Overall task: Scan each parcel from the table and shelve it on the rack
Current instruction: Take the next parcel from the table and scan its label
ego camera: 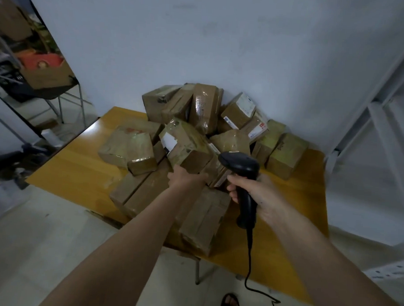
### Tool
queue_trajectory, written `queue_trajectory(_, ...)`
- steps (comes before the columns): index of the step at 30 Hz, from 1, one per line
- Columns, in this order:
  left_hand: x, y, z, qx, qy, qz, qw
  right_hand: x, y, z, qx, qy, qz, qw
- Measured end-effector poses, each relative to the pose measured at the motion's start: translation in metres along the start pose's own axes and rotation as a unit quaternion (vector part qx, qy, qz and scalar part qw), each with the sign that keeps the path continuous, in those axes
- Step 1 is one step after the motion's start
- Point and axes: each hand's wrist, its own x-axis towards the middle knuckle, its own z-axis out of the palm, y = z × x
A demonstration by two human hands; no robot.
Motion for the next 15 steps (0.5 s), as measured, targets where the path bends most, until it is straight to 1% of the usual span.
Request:
queue_trajectory(2, 0.017, 0.009, -0.002, -0.031, 0.025, -0.034, 0.999, 0.013, -0.004, -0.001, -0.012, -0.001, -0.001, 1.000)
queue_trajectory(6, 0.041, 0.022, -0.001, -0.095, 0.047, -0.085, 0.991, 0.031, -0.008, -0.004, -0.024, 0.000, 0.005, 1.000)
queue_trajectory(11, 0.067, 0.032, -0.001, -0.190, 0.048, -0.119, 0.973, 0.042, -0.009, -0.006, -0.008, 0.000, 0.012, 1.000)
queue_trajectory(15, 0.080, 0.032, -0.001, -0.266, 0.035, -0.133, 0.954, 0.049, -0.009, -0.005, 0.019, 0.028, 0.027, 0.999)
